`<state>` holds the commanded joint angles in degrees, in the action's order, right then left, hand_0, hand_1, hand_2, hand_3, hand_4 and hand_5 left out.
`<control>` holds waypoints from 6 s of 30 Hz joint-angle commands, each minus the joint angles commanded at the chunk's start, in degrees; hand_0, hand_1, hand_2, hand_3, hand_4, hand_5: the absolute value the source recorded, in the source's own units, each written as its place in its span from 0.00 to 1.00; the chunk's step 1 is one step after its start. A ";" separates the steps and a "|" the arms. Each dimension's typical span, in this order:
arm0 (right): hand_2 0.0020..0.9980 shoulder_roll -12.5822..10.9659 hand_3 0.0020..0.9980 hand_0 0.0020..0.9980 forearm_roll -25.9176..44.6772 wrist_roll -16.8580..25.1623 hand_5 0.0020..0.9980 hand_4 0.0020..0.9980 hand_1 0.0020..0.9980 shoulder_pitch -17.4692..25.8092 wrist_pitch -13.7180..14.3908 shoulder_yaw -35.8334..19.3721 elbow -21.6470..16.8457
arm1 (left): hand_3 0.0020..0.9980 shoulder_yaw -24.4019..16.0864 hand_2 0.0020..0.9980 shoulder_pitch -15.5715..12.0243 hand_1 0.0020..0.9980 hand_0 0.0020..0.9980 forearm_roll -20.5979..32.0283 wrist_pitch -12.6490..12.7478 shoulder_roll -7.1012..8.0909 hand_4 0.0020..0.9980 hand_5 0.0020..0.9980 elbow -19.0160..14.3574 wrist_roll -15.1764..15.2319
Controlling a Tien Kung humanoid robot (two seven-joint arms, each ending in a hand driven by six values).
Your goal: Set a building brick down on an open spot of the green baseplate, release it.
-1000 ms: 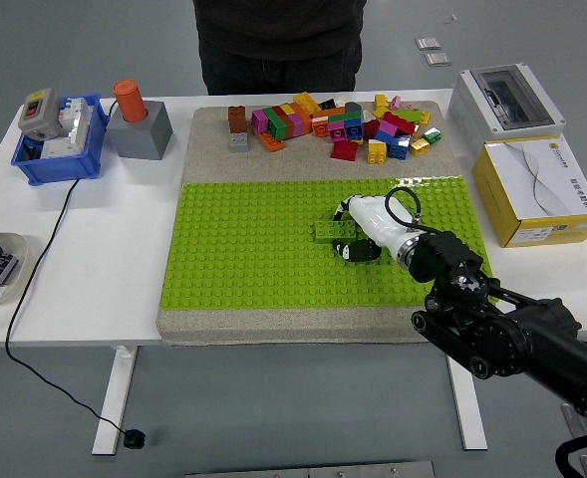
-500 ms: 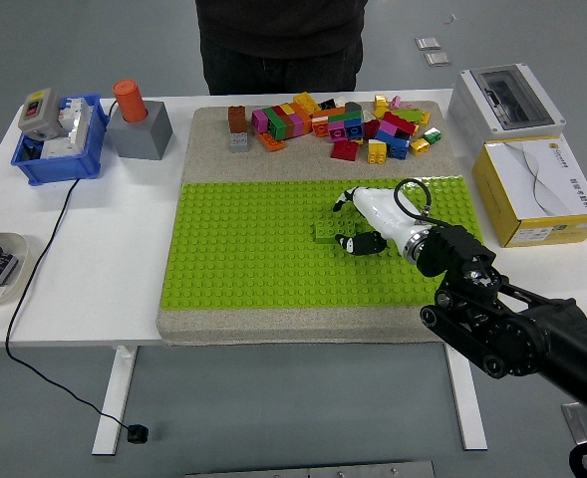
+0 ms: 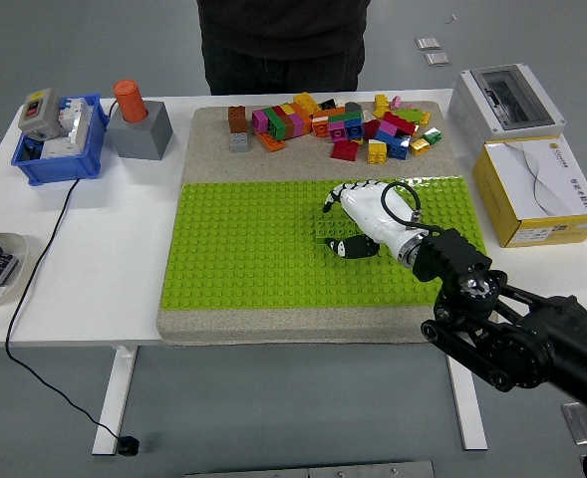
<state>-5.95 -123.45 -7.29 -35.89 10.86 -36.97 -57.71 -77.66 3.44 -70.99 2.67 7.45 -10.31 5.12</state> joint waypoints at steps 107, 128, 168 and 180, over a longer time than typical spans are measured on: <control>0.80 -8.06 0.64 0.71 4.08 1.19 0.32 0.71 0.74 6.47 5.92 -15.56 -8.65 | 0.72 1.10 0.61 -0.96 0.62 0.66 0.78 -0.20 0.49 0.74 0.19 0.00 -0.49; 0.79 -13.16 0.64 0.72 -6.39 -6.74 0.08 0.73 0.74 12.64 -3.16 -21.48 -10.50 | 0.71 -1.26 0.61 -1.78 0.62 0.66 -1.04 1.70 0.68 0.73 0.20 0.00 -1.69; 0.81 -11.15 0.64 0.74 -4.04 -8.07 0.18 0.75 0.76 14.40 -3.41 -21.99 -11.77 | 0.70 -2.03 0.60 -1.31 0.61 0.66 -1.41 1.91 1.18 0.70 0.20 0.00 -2.02; 0.82 -12.12 0.64 0.74 -0.69 -7.85 0.30 0.80 0.77 14.66 -3.53 -18.83 -12.57 | 0.70 -1.97 0.60 -1.02 0.61 0.66 -1.44 1.82 0.77 0.70 0.20 0.00 -1.84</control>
<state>-18.07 -124.14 -15.14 -21.23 7.33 -55.80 -70.27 -79.63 2.42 -72.43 4.49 8.22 -10.31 3.28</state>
